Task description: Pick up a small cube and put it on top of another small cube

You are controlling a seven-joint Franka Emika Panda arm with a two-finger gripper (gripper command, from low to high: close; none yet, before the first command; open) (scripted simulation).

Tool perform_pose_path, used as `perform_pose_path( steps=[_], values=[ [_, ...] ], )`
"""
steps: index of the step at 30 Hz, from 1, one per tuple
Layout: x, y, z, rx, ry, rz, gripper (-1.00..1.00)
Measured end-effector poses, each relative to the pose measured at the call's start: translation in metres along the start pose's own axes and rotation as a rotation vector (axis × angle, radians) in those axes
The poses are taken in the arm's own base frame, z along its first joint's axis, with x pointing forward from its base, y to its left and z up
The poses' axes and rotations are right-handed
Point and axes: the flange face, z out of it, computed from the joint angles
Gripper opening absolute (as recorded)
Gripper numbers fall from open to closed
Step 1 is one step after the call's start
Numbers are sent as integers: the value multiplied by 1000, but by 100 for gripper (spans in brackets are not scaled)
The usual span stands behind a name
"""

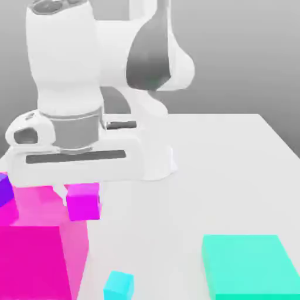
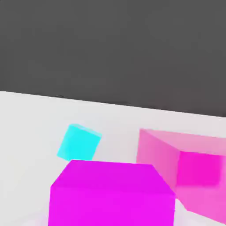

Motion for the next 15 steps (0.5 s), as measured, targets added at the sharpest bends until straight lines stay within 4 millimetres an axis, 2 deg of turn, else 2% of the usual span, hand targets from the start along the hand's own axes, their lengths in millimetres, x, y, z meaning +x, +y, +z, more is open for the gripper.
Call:
perform_pose_path(
  steps=[6, 7, 9, 11, 12, 15],
  values=[
    [-14, 85, -62, 0, 0, 176, -100],
    [-17, 95, -65, -1, 0, 198, -100],
    [-18, 103, -47, -1, 0, 215, -100],
    [-19, 105, -20, -2, 0, 220, -100],
    [-20, 105, -13, -1, 0, 220, 100],
    [-20, 105, -13, -1, 0, 220, 100]
  ],
)
